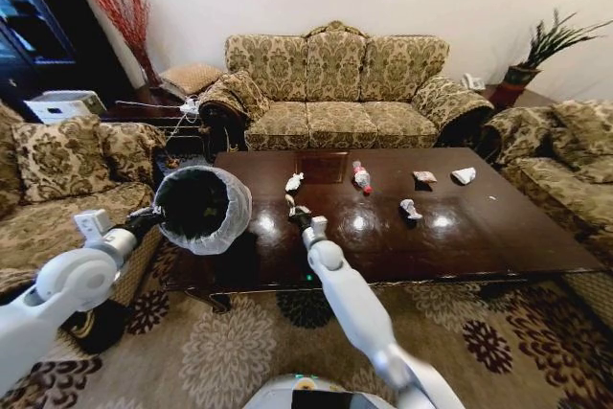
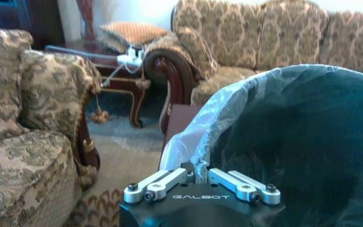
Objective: Move to the front of the table and place the trash on the table into the trash bin.
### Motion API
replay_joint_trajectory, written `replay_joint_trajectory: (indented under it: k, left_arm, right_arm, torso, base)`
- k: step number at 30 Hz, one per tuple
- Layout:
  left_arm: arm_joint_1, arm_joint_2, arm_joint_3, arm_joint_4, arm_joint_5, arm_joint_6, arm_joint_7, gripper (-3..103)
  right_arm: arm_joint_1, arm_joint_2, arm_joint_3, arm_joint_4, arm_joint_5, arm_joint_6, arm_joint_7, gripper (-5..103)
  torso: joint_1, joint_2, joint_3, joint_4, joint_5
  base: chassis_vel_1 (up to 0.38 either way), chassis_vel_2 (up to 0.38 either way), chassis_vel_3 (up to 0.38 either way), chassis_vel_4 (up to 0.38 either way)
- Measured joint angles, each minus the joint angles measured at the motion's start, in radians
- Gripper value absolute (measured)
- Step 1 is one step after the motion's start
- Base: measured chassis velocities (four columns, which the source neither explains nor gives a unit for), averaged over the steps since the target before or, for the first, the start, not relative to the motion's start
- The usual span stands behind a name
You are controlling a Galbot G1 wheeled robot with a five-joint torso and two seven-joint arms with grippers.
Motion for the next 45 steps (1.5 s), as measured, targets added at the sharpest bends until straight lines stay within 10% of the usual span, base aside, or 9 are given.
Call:
replay_joint_trajectory:
  k: [9, 18, 29, 36, 45]
  left_arm:
    - [0.008, 0.149, 0.009, -0.006, -0.1, 0.024, -0.027, 0]
    - [0.004, 0.232, -0.021, -0.118, -0.136, 0.035, -0.056, 0]
    - [-0.012, 0.255, -0.032, -0.226, -0.154, 0.036, -0.08, 0]
    - [-0.015, 0.249, -0.033, -0.178, -0.151, 0.033, -0.073, 0]
    - [-0.035, 0.188, -0.036, 0.0, -0.113, 0.009, -0.045, 0]
  right_arm:
    - [-0.031, -0.18, -0.079, 0.54, 0.212, -0.122, -0.018, 0]
    - [0.141, -0.158, -0.286, 0.43, 0.2, -0.158, 0.007, 0]
    - [0.25, -0.076, -0.355, 0.309, 0.131, -0.247, 0.074, 41]
    - [0.232, -0.089, -0.327, 0.335, 0.153, -0.164, 0.042, 62]
    - [0.107, -0.189, 0.012, 0.356, 0.097, -0.144, 0.105, 95]
  torso:
    - [0.0, 0.0, 0.0, -0.0001, 0.0]
    - [0.0, 0.0, 0.0, 0.0, 0.0]
    - [0.0, 0.0, 0.0, 0.0001, -0.0001]
    - [0.0, 0.0, 0.0, 0.0001, -0.0001]
    - [0.0, 0.0, 0.0, 0.0, 0.0]
  base:
    - [0.0, 0.0, 0.0, 0.0]
    - [0.0, 0.0, 0.0, 0.0]
    - [0.0, 0.0, 0.0, 0.0]
    - [0.0, 0.0, 0.0, 0.0]
    - [0.0, 0.0, 0.0, 0.0]
